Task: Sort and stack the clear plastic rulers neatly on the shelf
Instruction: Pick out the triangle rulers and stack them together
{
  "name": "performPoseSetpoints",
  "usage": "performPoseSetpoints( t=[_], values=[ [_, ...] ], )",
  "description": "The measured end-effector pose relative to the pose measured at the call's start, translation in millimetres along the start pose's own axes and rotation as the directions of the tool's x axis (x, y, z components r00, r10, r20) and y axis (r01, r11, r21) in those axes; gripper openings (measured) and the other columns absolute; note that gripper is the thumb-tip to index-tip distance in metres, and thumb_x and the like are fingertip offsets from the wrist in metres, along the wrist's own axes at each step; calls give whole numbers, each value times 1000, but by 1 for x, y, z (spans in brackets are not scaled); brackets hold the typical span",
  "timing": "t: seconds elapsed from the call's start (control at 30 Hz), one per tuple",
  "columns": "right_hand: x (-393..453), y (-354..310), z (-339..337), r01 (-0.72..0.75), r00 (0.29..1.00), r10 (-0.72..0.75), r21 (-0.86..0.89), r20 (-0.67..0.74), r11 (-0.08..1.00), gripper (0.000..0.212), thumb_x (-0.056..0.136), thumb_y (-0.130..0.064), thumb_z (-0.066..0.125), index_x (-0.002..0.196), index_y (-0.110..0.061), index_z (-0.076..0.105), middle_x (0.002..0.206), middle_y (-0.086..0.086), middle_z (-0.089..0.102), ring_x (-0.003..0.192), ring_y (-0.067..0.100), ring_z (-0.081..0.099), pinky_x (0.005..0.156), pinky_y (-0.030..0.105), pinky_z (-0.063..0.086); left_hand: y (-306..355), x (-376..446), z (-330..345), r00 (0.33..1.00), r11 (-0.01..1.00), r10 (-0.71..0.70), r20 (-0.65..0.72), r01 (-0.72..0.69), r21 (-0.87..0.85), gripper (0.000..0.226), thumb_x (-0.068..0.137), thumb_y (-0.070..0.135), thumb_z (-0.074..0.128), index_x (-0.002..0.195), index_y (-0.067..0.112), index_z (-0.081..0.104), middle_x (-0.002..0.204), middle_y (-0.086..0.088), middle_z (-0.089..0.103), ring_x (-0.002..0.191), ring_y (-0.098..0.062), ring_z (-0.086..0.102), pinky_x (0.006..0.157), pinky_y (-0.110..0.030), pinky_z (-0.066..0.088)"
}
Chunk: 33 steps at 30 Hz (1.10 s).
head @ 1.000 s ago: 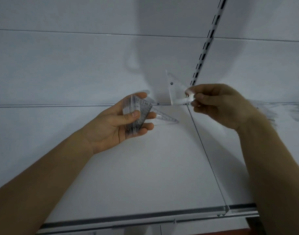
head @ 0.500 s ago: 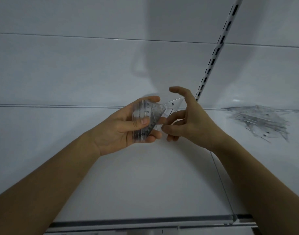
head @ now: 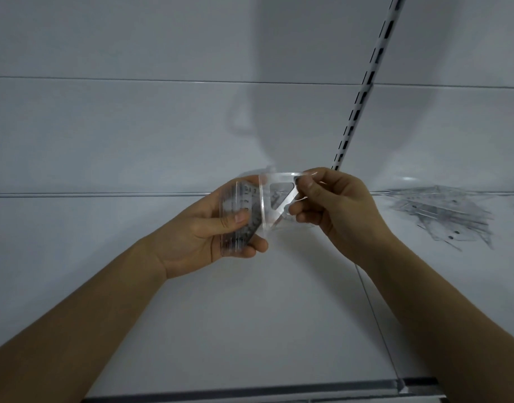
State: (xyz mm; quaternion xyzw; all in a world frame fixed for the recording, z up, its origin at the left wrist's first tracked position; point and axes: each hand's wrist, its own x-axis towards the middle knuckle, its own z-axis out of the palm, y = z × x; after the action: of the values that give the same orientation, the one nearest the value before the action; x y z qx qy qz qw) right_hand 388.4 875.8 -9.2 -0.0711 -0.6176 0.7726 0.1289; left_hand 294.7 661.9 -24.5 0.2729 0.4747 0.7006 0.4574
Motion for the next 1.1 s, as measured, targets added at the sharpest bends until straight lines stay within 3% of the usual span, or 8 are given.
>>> performPoseSetpoints(
  t=[0.13, 0.4, 0.5, 0.6, 0.73, 0.83, 0.97, 1.1],
  values=[
    [1, 0, -1, -54, 998, 57, 137, -17, 989, 7, 94, -4, 61, 100, -4, 64, 75, 11, 68, 63, 18, 68, 57, 24, 55, 0, 2, -1, 1000, 1000, -6, -3, 6, -21, 57, 88, 14, 62, 142, 26, 50, 134, -29, 57, 86, -33, 73, 71, -31, 61],
    [2, 16, 5, 64, 996, -84, -371, -39, 927, 20, 85, -14, 80, 96, -3, 68, 71, 8, 70, 56, 17, 64, 58, 29, 54, -2, 1, -6, 986, 980, -9, 169, 42, -194, 63, 95, 17, 64, 152, 26, 39, 142, -29, 51, 100, -35, 72, 80, -31, 62],
    [1, 19, 1, 48, 991, -107, -538, -78, 841, 37, 74, -38, 88, 92, -19, 61, 69, 3, 69, 53, 14, 60, 52, 32, 51, -3, 0, -4, 981, 986, -21, 193, 52, -156, 65, 94, 21, 67, 152, 26, 39, 142, -30, 51, 96, -32, 72, 80, -31, 61],
    [6, 21, -3, 30, 973, -178, -686, -147, 727, 41, 76, -60, 75, 85, -24, 58, 65, -2, 64, 54, 14, 58, 55, 38, 51, -3, 1, -3, 989, 990, 14, 146, 6, -138, 64, 91, 19, 70, 149, 25, 43, 138, -28, 55, 92, -31, 73, 79, -31, 61],
    [20, 9, -24, 14, 888, -269, -563, -373, 827, 16, 100, -30, 56, 89, -21, 64, 68, -3, 66, 57, 14, 60, 59, 37, 47, 7, 4, -5, 986, 959, 164, -19, -164, -231, 50, 93, 10, 59, 141, 23, 51, 127, -23, 63, 92, -30, 72, 76, -30, 61],
    [22, 9, -36, -30, 896, -304, -728, -323, 684, 17, 95, -21, 56, 97, -29, 71, 82, -7, 71, 74, 13, 66, 75, 36, 56, 16, 0, -11, 955, 948, 216, -203, -255, -191, 46, 94, 9, 45, 136, 24, 52, 121, -19, 67, 92, -27, 73, 73, -27, 61],
    [22, 23, -29, 51, 983, -181, -927, -18, 370, 33, 96, -37, 62, 126, -24, 67, 113, -4, 67, 101, 15, 59, 82, 23, 41, 20, 0, -12, 954, 949, 208, -216, -249, -190, 42, 95, 9, 45, 133, 24, 54, 121, -19, 67, 94, -28, 73, 73, -27, 61],
    [27, 24, -9, 82, 997, -8, -983, 82, 164, 60, 93, -65, 45, 142, -32, 51, 137, 3, 57, 127, 30, 47, 107, 46, 40, 20, 0, -12, 955, 955, 176, -237, -224, -192, 40, 93, 10, 48, 129, 24, 58, 120, -19, 68, 94, -28, 73, 73, -28, 61]
  ],
)
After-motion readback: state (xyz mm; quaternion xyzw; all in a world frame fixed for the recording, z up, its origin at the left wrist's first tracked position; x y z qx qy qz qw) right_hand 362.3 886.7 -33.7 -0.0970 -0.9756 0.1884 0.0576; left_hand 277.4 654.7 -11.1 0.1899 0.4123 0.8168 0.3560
